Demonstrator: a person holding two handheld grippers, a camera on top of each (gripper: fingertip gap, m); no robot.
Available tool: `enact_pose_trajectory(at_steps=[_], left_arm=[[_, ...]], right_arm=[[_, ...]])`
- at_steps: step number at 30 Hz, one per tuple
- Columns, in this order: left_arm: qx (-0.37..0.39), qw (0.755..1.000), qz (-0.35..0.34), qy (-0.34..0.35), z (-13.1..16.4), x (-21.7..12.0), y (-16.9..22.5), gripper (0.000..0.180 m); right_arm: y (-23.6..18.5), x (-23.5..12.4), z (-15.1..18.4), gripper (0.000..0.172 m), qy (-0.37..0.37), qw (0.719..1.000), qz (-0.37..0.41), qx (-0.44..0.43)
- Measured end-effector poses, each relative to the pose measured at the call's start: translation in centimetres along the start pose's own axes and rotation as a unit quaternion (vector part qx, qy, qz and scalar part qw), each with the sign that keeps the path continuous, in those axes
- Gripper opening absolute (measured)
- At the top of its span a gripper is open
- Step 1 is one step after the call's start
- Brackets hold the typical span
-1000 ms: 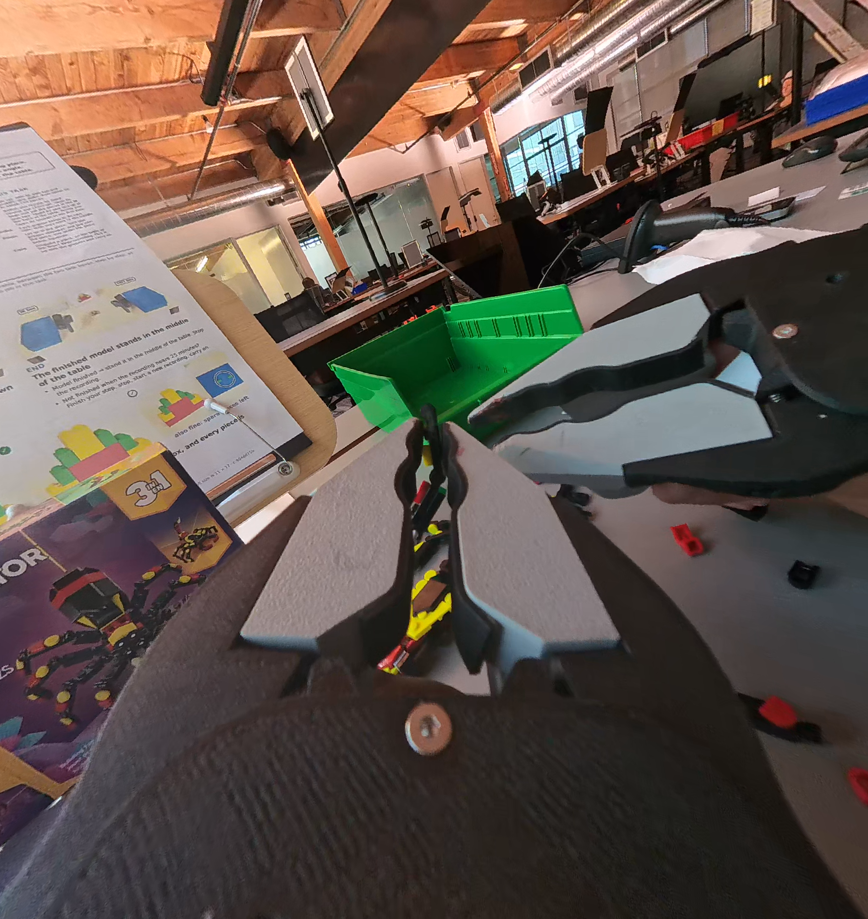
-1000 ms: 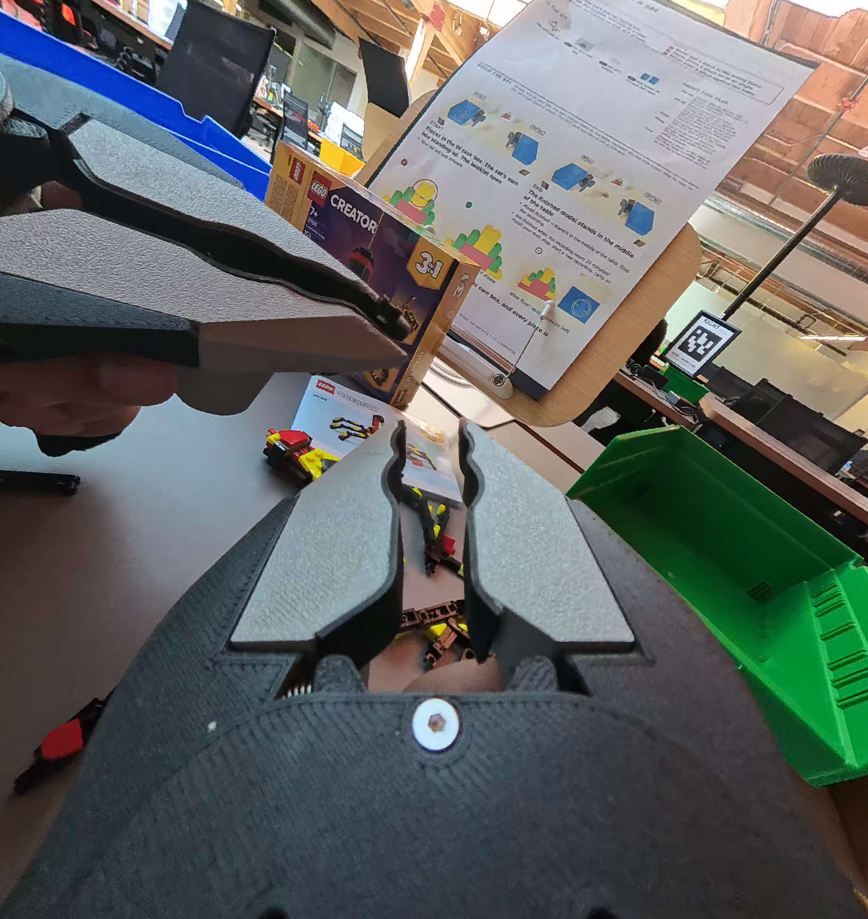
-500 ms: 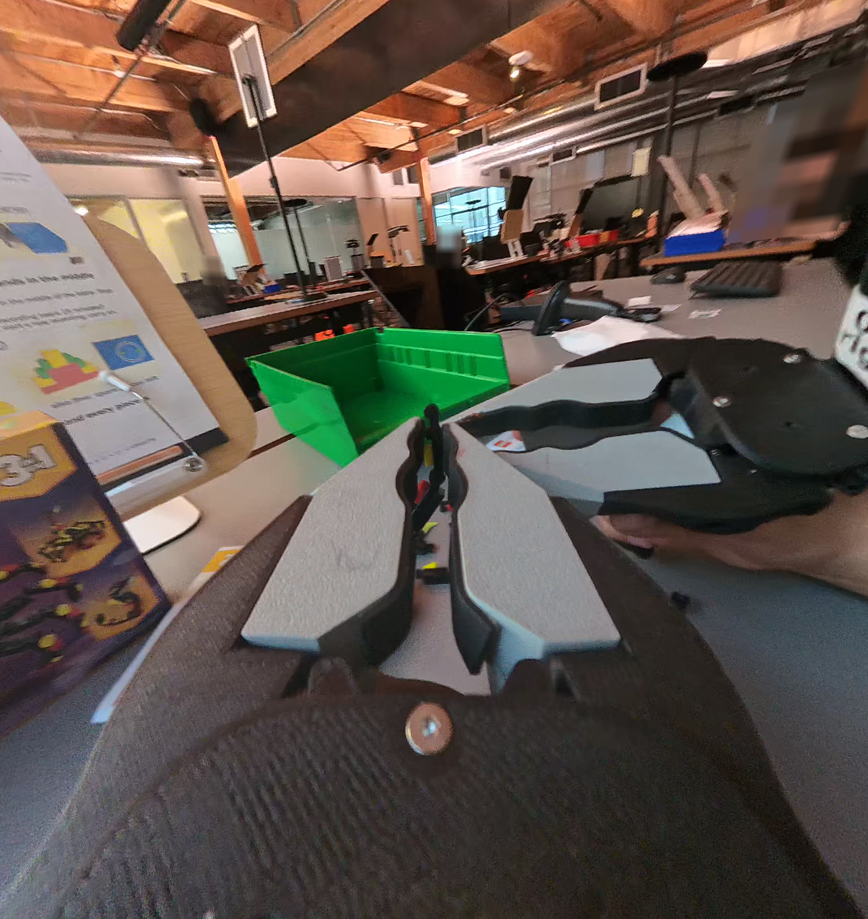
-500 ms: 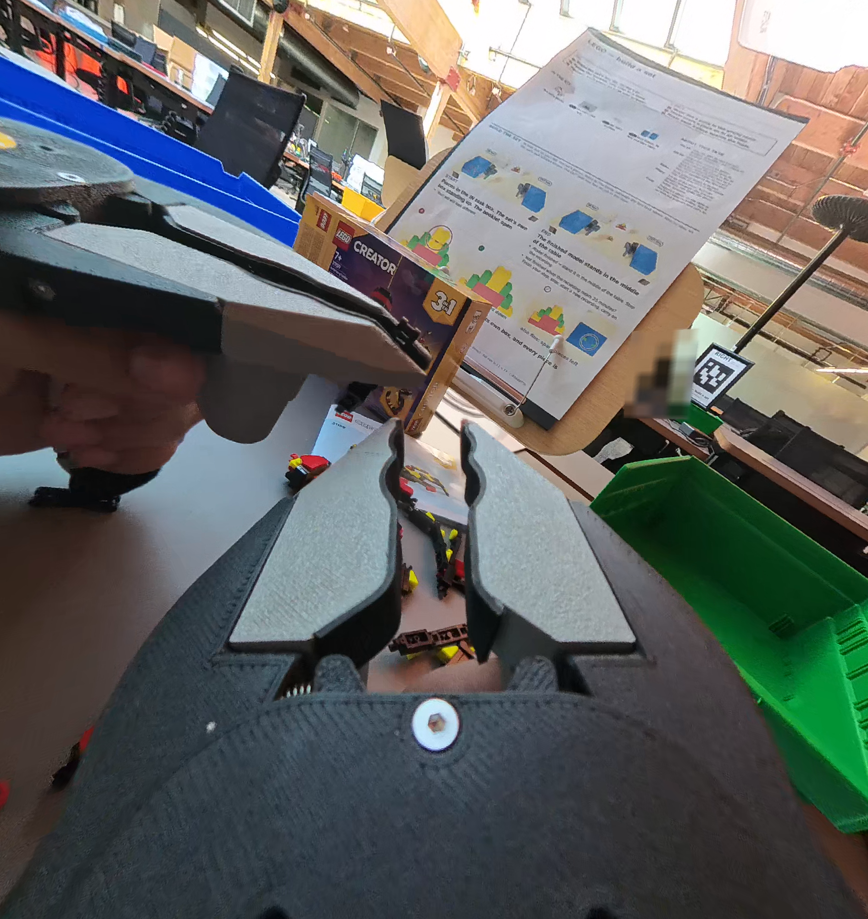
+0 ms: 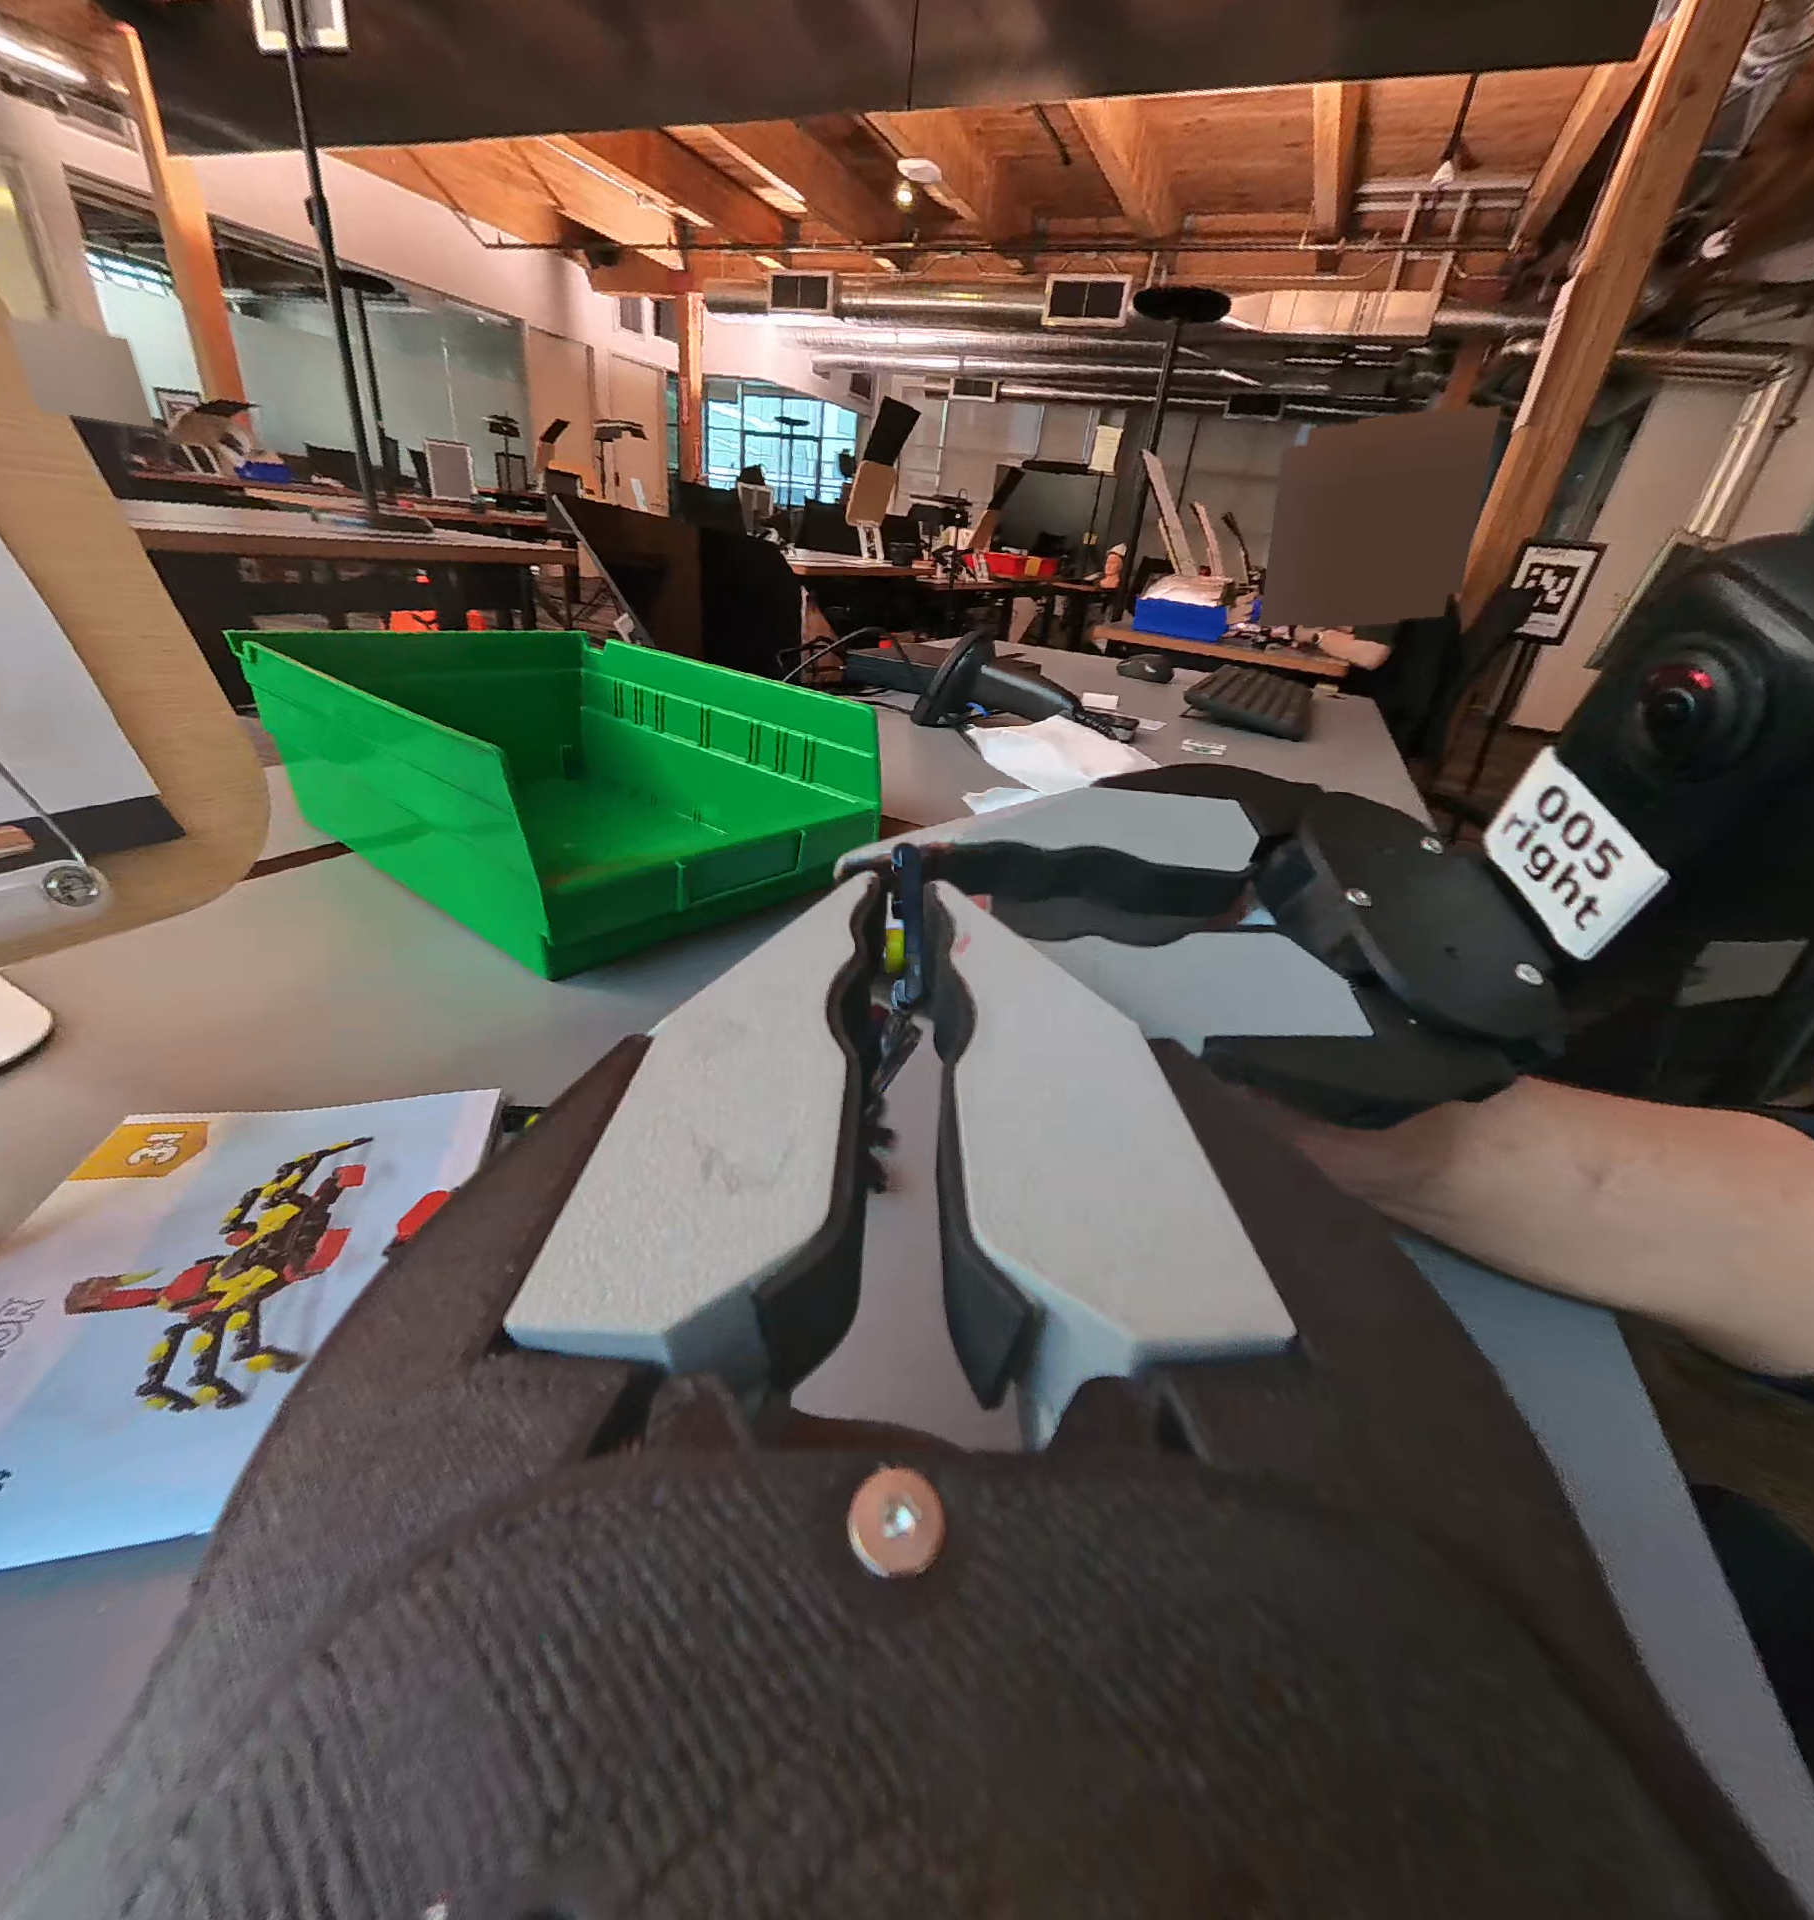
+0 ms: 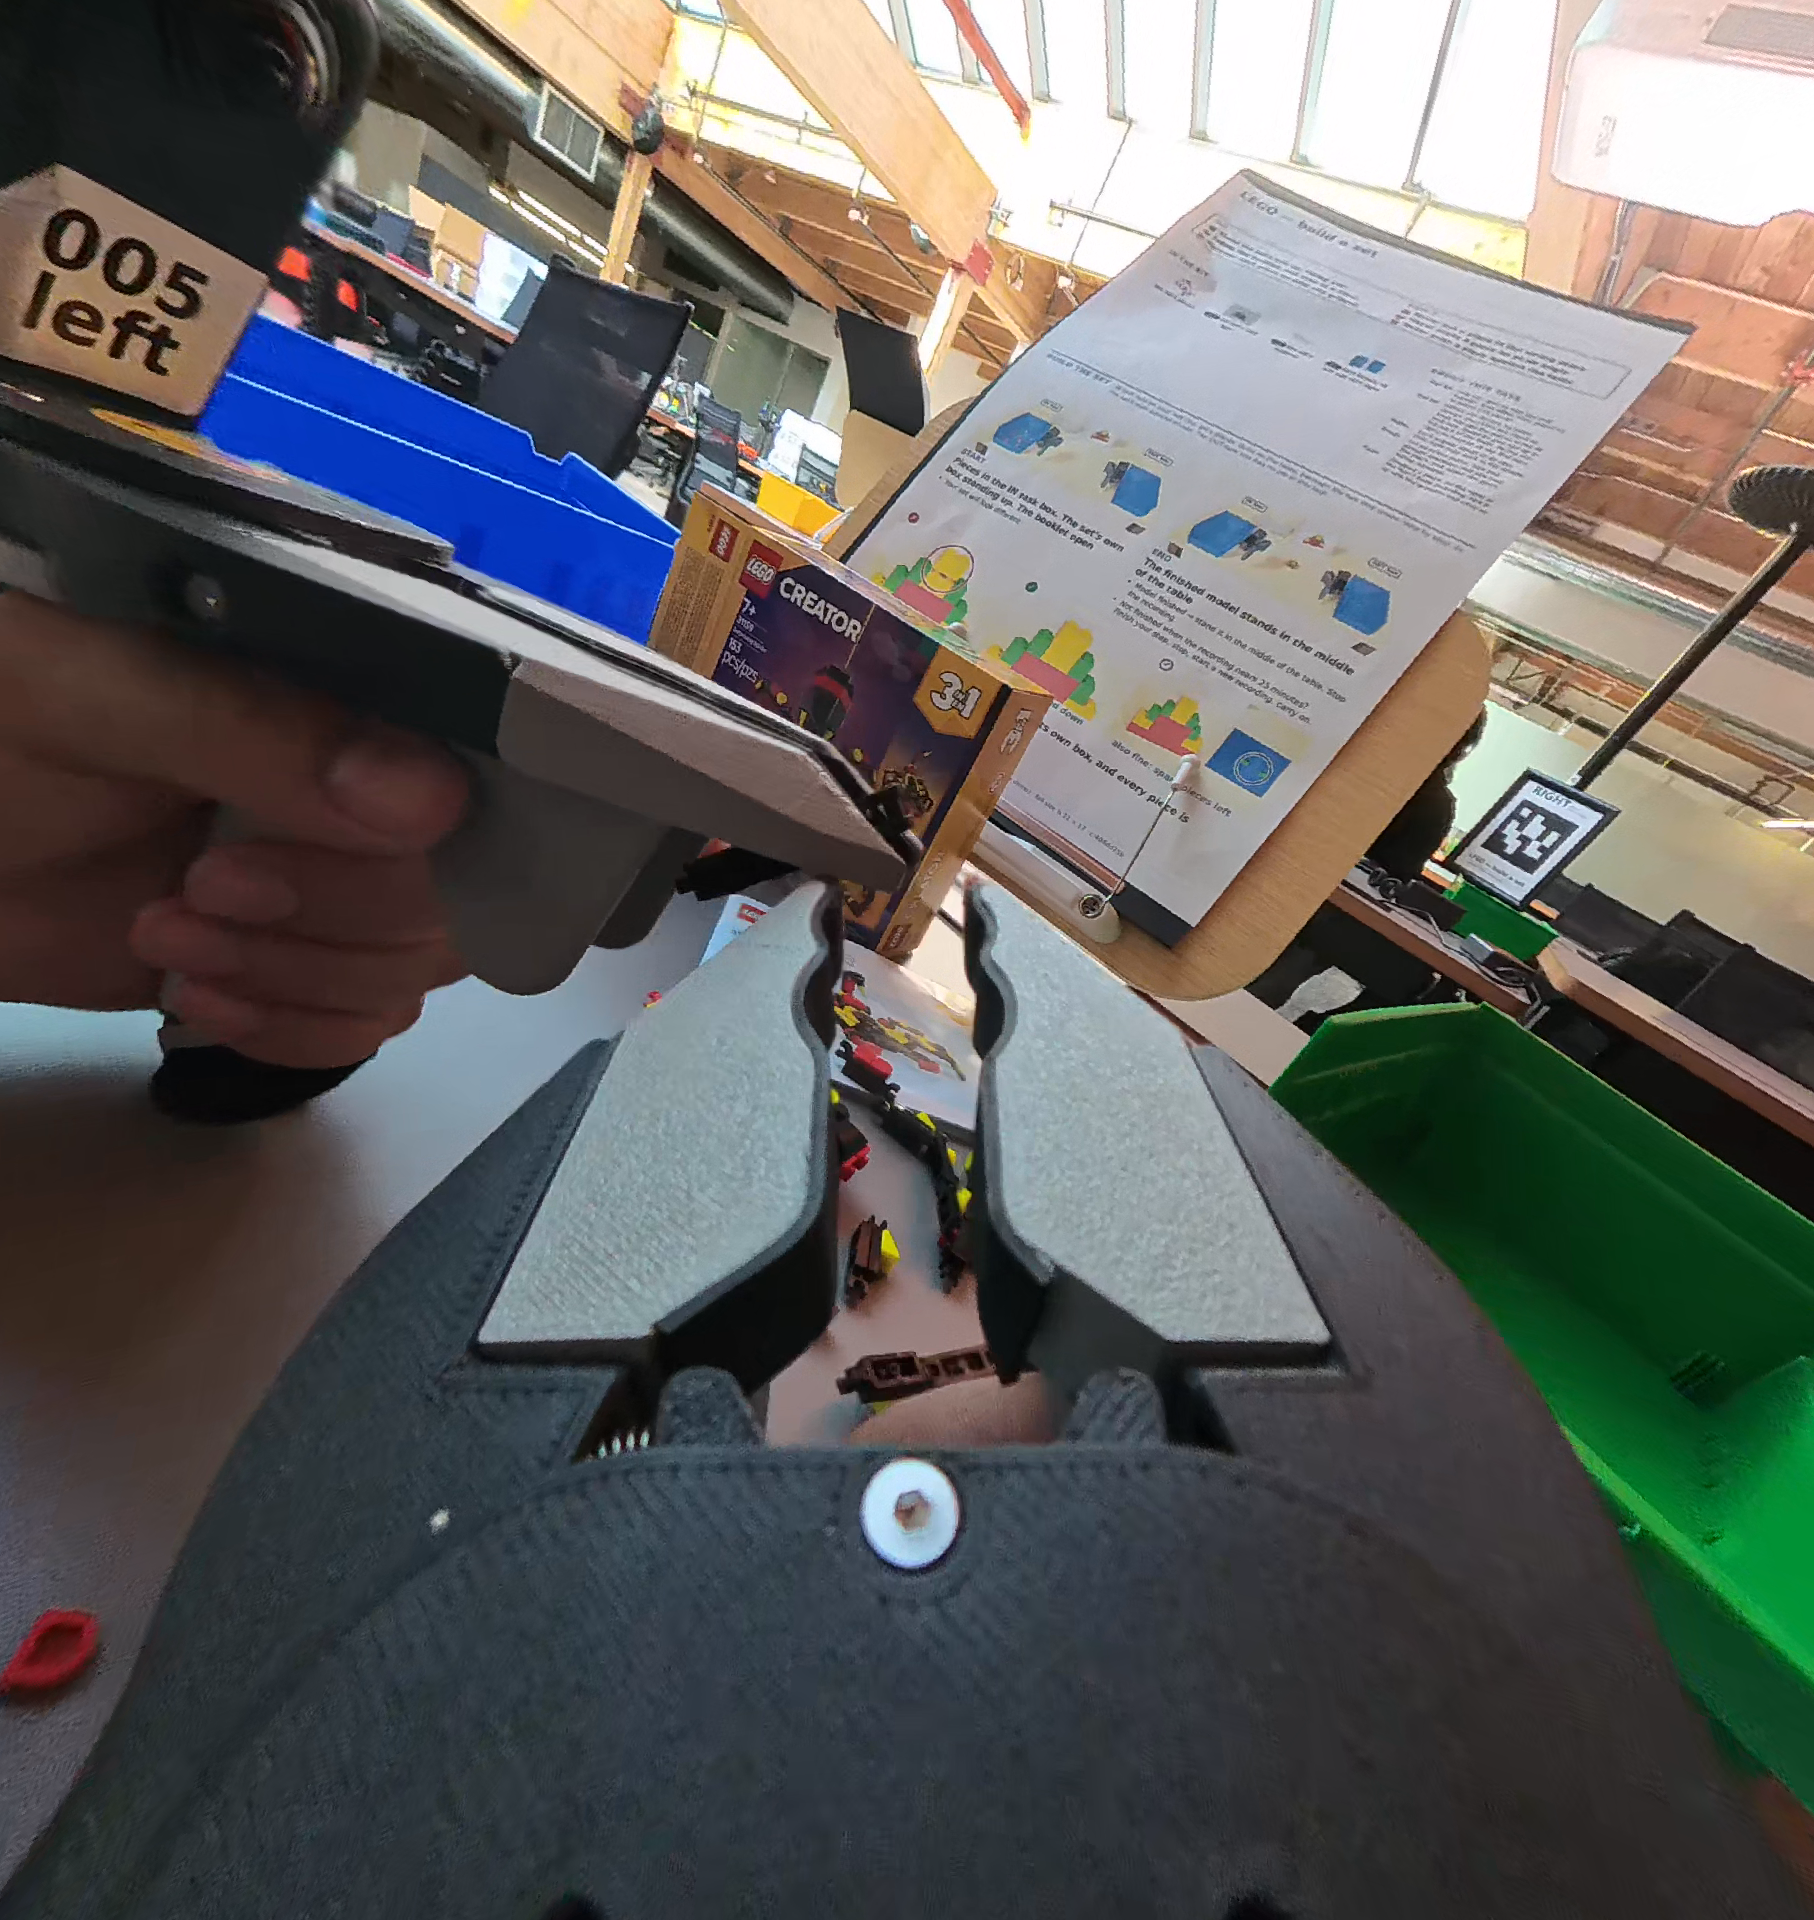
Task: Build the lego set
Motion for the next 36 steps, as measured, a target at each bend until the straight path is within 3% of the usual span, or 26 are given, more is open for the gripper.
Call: enact_pose_trajectory(at_steps=[5,10,18,31,36], left_arm=[[-0.002,1.0,0.0,-0.01,0.1,0.0,-0.1,0.003],[-0.07,0.996,0.061,-0.012,0.0,-0.3,0.1,0.004],[-0.155,0.982,0.104,-0.02,0.5,-0.3,-0.1,0.004],[-0.147,0.987,0.063,-0.031,1.0,0.0,-1.0,0.01],[-0.157,0.985,0.064,-0.018,0.7,-0.2,-1.2,0.01]], right_arm=[[-0.4,-0.1,-0.2,0.017,0.008,1.0,-0.014,-0.012],[-1.6,-0.3,-1.1,0.036,0.045,0.998,-0.041,-0.027],[-1.7,-0.5,-1.4,0.027,0.053,0.997,-0.051,-0.037],[-1.5,-0.1,-0.6,0.021,0.014,0.997,-0.019,-0.074],[-0.5,0.1,0.1,0.004,-0.013,0.998,0.006,-0.062]])
Point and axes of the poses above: each gripper's, where its closed fingertips meet, x out along the fingers, z out of its underside, y = z × x across the jaws, the point moved 5 cm from there along -x, back along the fingers, and after that the axes turned 2 degrees about -x, right-handed, at the moved point
